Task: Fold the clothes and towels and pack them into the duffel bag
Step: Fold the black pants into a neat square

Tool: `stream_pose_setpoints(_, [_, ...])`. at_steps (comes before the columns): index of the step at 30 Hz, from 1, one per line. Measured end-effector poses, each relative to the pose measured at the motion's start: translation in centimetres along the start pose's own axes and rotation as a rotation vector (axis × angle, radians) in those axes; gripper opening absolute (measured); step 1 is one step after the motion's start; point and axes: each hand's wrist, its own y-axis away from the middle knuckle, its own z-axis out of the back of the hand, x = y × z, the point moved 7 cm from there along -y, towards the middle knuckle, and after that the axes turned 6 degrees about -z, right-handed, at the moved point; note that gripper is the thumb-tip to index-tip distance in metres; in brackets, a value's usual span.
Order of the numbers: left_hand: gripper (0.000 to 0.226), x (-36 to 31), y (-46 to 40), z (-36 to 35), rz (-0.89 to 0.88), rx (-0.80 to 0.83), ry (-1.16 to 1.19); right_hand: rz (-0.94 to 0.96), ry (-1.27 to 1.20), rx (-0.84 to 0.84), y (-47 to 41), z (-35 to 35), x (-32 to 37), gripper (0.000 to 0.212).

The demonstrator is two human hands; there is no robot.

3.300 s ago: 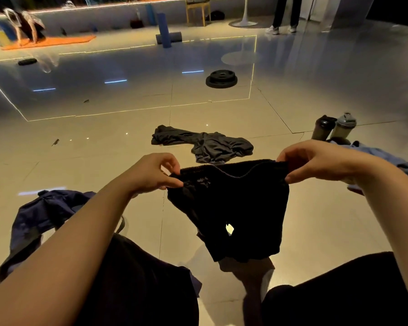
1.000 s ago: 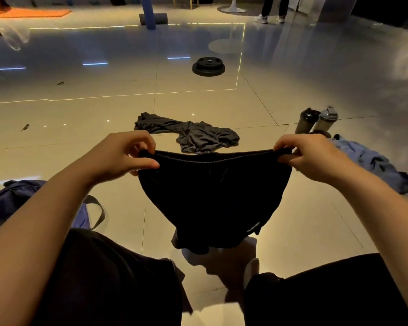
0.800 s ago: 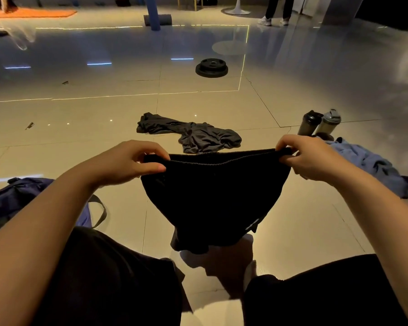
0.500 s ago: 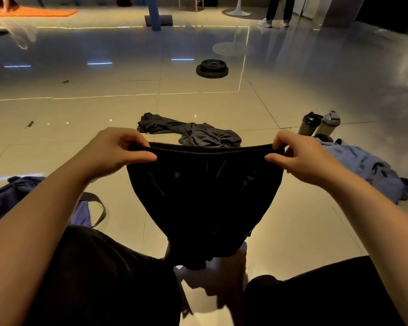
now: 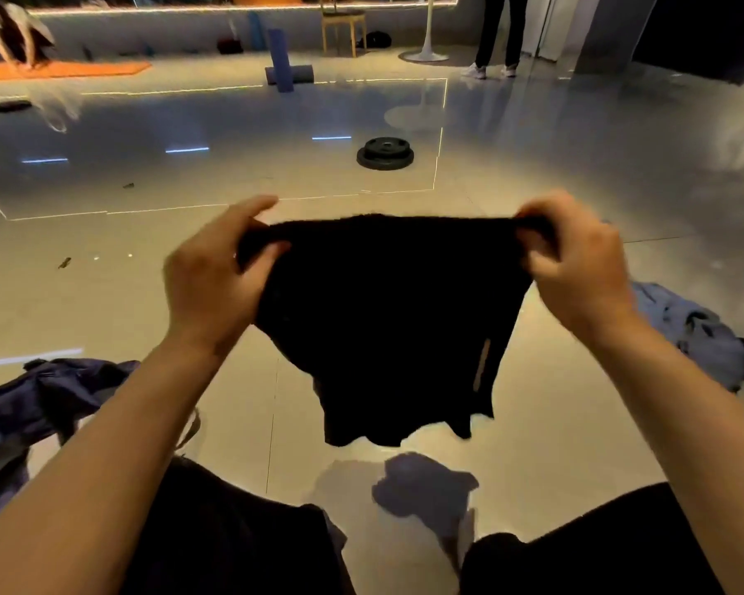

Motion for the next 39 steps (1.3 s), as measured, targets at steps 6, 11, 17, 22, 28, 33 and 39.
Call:
stream_pose_setpoints(6, [0.016, 0.6, 2.0, -4.2, 0.033, 0.397, -0.183, -0.37, 0.375, 0.618, 3.3, -5.7, -6.0, 0.014])
stream_pose_setpoints(11, [0.012, 2.4, 1.7, -2.5, 0.177, 0.287, 0.069, -0.173, 0.076, 0.14, 1.5, -1.4, -3.0, 0.015])
stream_pose_setpoints(17, [0.011, 2.2, 3.5, -5.3, 0.258, 0.572, -0.123, -0.517, 0.119, 0.476, 4.3, -5.3, -8.2, 0.014])
stream_pose_setpoints(22, [0.009, 1.8, 4.7, -4.7, 0.24, 0.65, 0.001, -0.515, 0.023, 0.535, 5.4, -4.4, -6.6, 0.013])
stream_pose_setpoints(28, [0.015, -0.1, 9.1, -3.2, 0.304, 0.888, 0.205, -0.503, 0.136, 0.723, 8.9, -1.9, -4.2, 0.011])
stream_pose_setpoints(33, [0.026, -2.7, 13.0, 0.1, 0.319, 0.955, 0.316, -0.546, 0.095, 0.902, 11.9, 1.2, -1.7, 0.006])
stream_pose_setpoints(39, [0.021, -5.1, 12.1, 1.3, 0.342, 1.026, 0.347, -0.637, -0.084, 0.876, 14.6, 3.9, -2.2, 0.017])
